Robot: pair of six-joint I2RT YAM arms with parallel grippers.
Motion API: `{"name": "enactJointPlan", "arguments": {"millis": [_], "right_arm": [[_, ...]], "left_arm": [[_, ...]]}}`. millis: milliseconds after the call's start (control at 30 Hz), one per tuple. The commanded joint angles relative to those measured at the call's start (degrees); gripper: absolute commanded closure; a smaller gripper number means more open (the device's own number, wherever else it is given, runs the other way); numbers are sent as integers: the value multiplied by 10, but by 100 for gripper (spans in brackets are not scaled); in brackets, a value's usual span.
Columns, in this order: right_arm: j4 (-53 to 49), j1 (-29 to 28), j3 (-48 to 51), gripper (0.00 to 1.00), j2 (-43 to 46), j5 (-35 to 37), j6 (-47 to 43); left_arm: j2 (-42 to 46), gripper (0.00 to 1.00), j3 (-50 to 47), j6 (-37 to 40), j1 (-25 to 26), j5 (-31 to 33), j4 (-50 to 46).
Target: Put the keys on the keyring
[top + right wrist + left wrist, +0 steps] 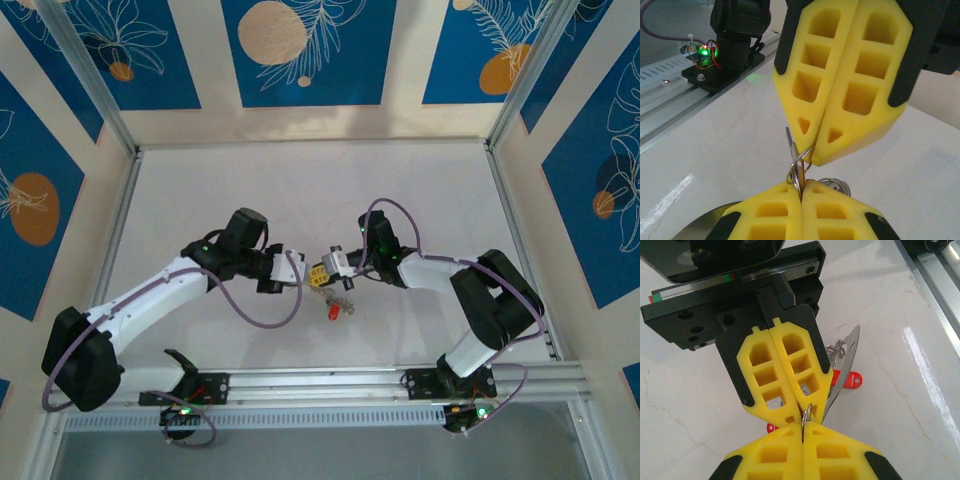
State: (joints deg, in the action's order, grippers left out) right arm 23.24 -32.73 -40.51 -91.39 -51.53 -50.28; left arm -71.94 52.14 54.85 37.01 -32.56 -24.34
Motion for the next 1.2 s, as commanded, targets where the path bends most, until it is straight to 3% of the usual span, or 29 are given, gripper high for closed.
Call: {"name": "enactJointPlan", "arguments": {"millis": [0,533,867,967,1167], "right_arm": [[19,10,8,100,0,-23,28],[37,34,9,100,-6,-42,113],[183,47,42,100,-24,-40,224],[226,49,48,100,-28,-34,256],[229,47,50,100,-26,-27,271]], "left_arm": [[21,100,-2,30,-5,14,-12],[45,100,-42,71,-4,74,-11],[46,100,-88,15,-3,116,64],[35,75,-97,-44,-4,133,106],[39,57,-98,-113,-3,100,164]]}}
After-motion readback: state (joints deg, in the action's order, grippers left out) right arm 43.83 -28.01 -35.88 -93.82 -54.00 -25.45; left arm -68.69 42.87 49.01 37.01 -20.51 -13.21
